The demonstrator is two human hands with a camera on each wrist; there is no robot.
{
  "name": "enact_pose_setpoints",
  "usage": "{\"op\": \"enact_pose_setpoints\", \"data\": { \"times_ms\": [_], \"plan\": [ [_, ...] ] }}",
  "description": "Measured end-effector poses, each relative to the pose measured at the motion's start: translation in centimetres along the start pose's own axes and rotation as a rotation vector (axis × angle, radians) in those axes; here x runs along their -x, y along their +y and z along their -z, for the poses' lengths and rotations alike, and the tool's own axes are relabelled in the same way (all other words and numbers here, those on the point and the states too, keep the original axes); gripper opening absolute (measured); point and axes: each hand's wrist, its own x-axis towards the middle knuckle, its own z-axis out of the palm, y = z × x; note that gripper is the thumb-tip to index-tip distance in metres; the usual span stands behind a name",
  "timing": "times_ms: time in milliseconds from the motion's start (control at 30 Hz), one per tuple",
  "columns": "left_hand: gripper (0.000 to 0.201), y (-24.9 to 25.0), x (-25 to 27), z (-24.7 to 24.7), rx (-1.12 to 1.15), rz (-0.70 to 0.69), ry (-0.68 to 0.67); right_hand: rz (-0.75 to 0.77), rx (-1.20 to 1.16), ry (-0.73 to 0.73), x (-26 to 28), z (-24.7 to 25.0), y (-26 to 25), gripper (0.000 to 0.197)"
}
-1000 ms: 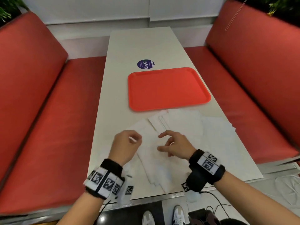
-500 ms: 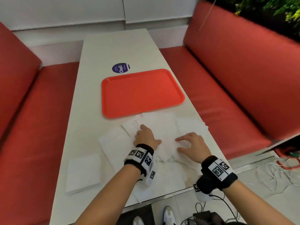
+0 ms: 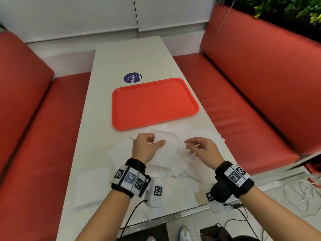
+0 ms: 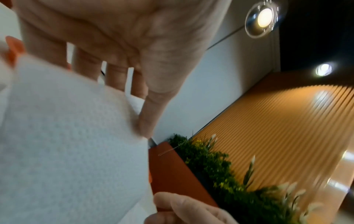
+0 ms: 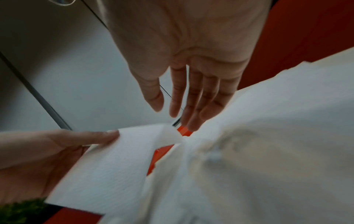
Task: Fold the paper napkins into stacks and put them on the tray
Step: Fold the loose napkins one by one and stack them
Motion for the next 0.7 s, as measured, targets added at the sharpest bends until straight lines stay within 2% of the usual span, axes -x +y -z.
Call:
{"op": "enact_pose_setpoints", "data": {
  "times_ms": [100, 233, 300, 367, 400, 467, 500, 533, 633, 700],
  "plan": [
    [0.020, 0.7, 1.4, 2.2, 0.194, -0.060, -0.041, -0.058, -0.166, -0.108, -0.2, -0.9, -1.8, 0.032],
    [0.034, 0.3, 3.2, 4.2, 0.355, -0.007, -0.108, -0.068, -0.423, -0.216, 0.1, -2.6, -4.3, 0.062],
    [0.036, -0.2, 4.0, 4.8, 0.399, 0.040, -0.146, -0.035, -0.504, -0.241, 0.4, -3.7, -5.2, 0.050],
    [0.022, -0.9, 4.5, 5.3, 0.414, 0.076, -0.102, -0.012, -0.527, -0.271, 0.8, -4.7, -6.0, 0.028],
    [0.021, -1.2, 4.6, 5.5, 0.414, 0.082, -0.057, 0.003, -0.511, -0.281, 0.9, -5.2, -6.4, 0.026],
    [0.041, -2.0, 4.6, 6.1, 0.409, 0.056, 0.000, 0.016, -0.476, -0.288, 1.0, -6.0, -6.9, 0.028],
    [0.043, -2.1, 4.7, 6.4, 0.406, 0.036, 0.010, 0.011, -0.471, -0.286, 1.1, -6.4, -7.3, 0.030],
    [0.042, -2.2, 4.8, 6.7, 0.405, 0.018, 0.015, 0.006, -0.479, -0.288, 1.2, -6.7, -7.5, 0.032],
    [0.019, -2.2, 5.1, 7.7, 0.415, 0.015, 0.028, -0.003, -0.520, -0.288, 1.2, -7.6, -7.9, 0.028],
    [0.016, -2.2, 5.2, 8.5, 0.455, 0.025, 0.027, 0.001, -0.559, -0.291, 1.4, -7.9, -8.1, 0.025]
  ]
}}
